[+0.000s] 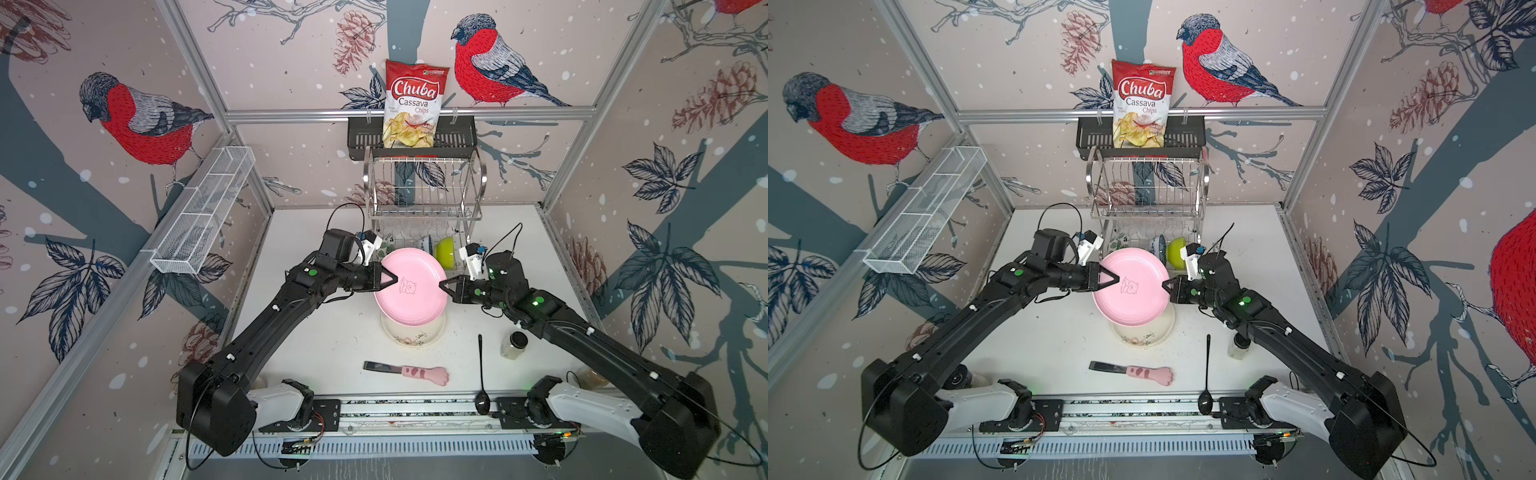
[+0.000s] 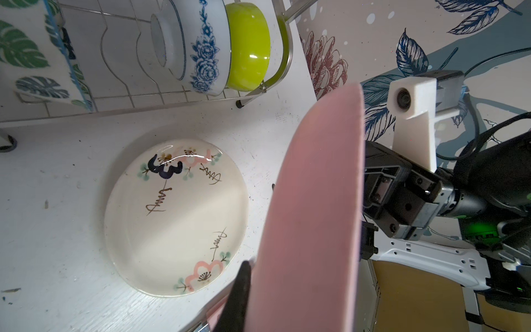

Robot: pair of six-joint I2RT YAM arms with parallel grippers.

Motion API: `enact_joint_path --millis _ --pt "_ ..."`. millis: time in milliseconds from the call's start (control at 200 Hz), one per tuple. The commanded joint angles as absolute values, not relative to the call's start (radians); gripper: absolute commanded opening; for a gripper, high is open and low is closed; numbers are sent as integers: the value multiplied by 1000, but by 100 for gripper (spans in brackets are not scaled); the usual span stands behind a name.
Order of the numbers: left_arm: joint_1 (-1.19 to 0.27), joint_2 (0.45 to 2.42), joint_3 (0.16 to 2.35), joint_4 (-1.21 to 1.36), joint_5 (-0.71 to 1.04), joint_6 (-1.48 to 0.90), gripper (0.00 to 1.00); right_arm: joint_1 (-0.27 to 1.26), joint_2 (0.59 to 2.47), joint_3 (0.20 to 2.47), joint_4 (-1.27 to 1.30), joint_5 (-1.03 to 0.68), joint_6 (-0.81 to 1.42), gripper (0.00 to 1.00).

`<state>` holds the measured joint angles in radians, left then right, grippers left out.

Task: Unload the mixed dishes from the dish rack
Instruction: 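Grasp the pink plate's opposite rim with left gripper, holding it flat above the stack, then lower the pink plate onto the white plate with both grippers and release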

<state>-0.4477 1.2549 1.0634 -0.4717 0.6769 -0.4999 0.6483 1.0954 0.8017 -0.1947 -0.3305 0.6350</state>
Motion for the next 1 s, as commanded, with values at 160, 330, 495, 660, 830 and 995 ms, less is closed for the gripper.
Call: enact_joint_path --millis 160,330,495,660,830,995 --pt "-449 1222 907 -280 702 -589 73 652 1098 750 -176 -315 696 0" --pt "-449 1209 881 -330 612 -560 80 652 1095 701 -190 -255 717 0" --pt "-449 1206 862 -389 447 -546 70 656 1117 655 -178 -213 756 0" --pt "-450 1219 797 -367 404 -558 67 680 1166 629 -180 -155 780 0" --pt "-459 1231 742 -319 385 -577 47 713 1229 624 -150 -123 797 0" --pt "-464 1261 726 -287 378 -573 38 716 1289 630 -110 -122 807 0"
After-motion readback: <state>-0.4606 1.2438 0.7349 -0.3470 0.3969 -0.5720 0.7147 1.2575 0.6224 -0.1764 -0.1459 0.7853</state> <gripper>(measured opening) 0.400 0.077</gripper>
